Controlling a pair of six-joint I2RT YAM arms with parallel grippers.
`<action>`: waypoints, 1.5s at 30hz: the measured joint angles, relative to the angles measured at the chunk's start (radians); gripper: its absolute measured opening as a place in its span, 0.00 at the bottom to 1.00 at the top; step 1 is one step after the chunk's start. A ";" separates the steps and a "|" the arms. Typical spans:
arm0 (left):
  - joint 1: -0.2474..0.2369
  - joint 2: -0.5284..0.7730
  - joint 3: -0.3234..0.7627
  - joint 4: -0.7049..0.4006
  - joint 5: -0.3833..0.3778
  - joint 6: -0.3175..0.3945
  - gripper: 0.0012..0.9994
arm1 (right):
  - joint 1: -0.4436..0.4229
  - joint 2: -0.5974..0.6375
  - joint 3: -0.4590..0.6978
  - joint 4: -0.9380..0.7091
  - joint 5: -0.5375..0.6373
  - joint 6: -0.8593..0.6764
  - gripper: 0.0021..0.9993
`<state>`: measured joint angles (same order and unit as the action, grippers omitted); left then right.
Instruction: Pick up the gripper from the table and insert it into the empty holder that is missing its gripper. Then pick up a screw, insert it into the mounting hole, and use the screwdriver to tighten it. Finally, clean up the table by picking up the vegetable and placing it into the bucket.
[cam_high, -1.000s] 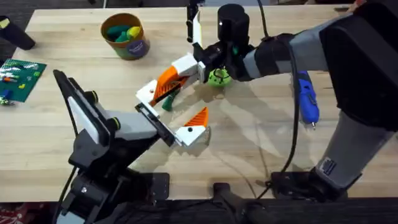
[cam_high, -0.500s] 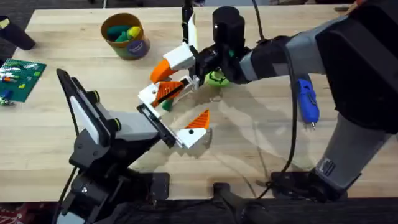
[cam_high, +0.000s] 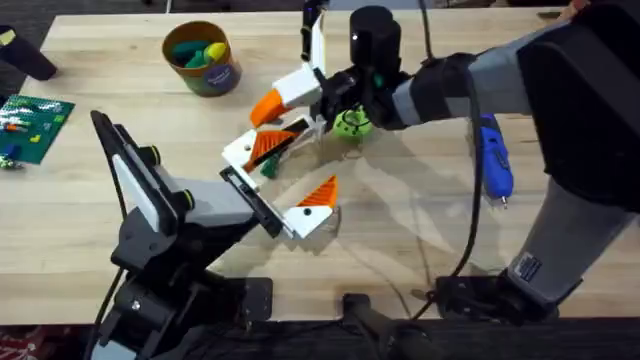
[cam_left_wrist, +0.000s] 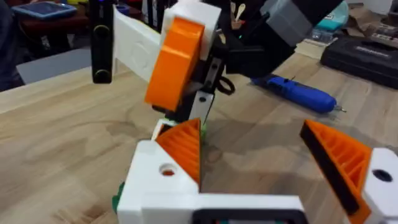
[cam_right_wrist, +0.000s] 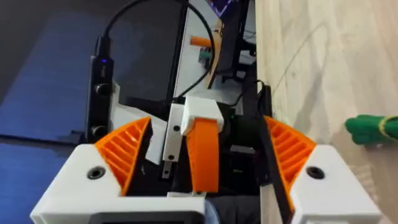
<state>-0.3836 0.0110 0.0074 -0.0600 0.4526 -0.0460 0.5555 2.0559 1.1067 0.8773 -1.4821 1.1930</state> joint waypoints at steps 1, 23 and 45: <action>0.000 0.000 0.000 0.000 0.000 0.000 0.99 | -0.009 -0.005 0.002 -0.019 0.000 -0.015 0.99; 0.000 0.000 0.000 0.000 0.000 0.000 0.99 | -0.226 -0.334 0.241 -1.326 0.581 -0.916 0.99; 0.000 0.000 0.000 0.000 0.001 0.000 0.99 | -0.140 -0.371 0.707 -2.108 1.414 -1.337 0.99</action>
<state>-0.3836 0.0109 0.0074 -0.0597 0.4533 -0.0460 0.4152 1.6846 1.8133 -1.2310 -0.0684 -0.1439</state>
